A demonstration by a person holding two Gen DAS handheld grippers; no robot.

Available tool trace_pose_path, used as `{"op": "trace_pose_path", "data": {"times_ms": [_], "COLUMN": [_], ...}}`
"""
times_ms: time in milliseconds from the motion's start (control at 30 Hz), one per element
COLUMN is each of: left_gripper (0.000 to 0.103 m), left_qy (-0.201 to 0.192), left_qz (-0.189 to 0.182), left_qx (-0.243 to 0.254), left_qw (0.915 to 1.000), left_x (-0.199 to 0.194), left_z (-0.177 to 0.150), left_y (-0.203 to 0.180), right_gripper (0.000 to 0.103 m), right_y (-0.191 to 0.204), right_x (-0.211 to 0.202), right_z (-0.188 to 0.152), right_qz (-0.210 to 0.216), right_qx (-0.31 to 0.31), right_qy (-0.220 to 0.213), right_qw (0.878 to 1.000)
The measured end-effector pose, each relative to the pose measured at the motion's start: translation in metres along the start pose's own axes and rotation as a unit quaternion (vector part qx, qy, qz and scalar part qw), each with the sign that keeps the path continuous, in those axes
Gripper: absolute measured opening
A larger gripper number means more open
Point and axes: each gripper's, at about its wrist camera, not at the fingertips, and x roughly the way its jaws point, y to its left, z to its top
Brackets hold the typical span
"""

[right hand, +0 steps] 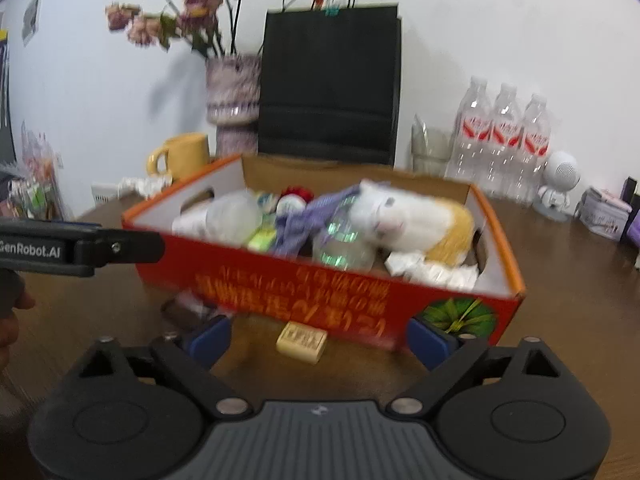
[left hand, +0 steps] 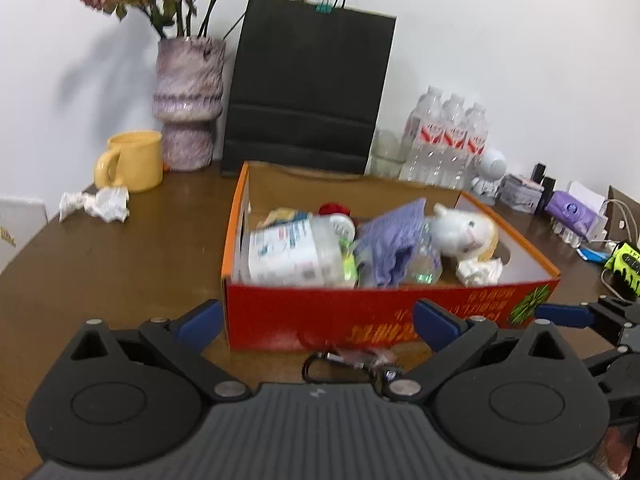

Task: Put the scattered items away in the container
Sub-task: 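Grasp the beige block with the right gripper while the left gripper grasps a plastic wrapper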

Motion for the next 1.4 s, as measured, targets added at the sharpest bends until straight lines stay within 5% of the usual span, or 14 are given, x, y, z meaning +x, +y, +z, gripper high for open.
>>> {"op": "trace_pose_path", "data": {"times_ms": [500, 600, 900, 1100, 1400], "left_gripper": [0.103, 0.103, 0.097, 0.076, 0.026], "left_qy": [0.028, 0.033, 0.046, 0.059, 0.054], "left_qz": [0.019, 0.026, 0.058, 0.071, 0.061], "left_qx": [-0.007, -0.006, 0.02, 0.031, 0.038], "left_qw": [0.9994, 0.9991, 0.9971, 0.9952, 0.996], "left_x": [0.023, 0.028, 0.045, 0.056, 0.052], "left_z": [-0.013, -0.015, -0.021, -0.025, -0.029], "left_y": [-0.006, -0.015, -0.048, -0.057, -0.054], "right_gripper": [0.057, 0.032, 0.032, 0.032, 0.032], "right_y": [0.001, 0.001, -0.015, -0.032, -0.037], "right_x": [0.046, 0.046, 0.029, 0.025, 0.017], "right_z": [-0.003, -0.004, -0.012, -0.017, -0.021], "right_qz": [0.002, 0.004, 0.017, 0.016, 0.031], "right_qx": [0.048, 0.038, 0.033, 0.032, 0.029], "right_qy": [0.045, 0.04, 0.034, 0.036, 0.033], "right_qw": [0.998, 0.998, 0.999, 0.999, 0.999]}}
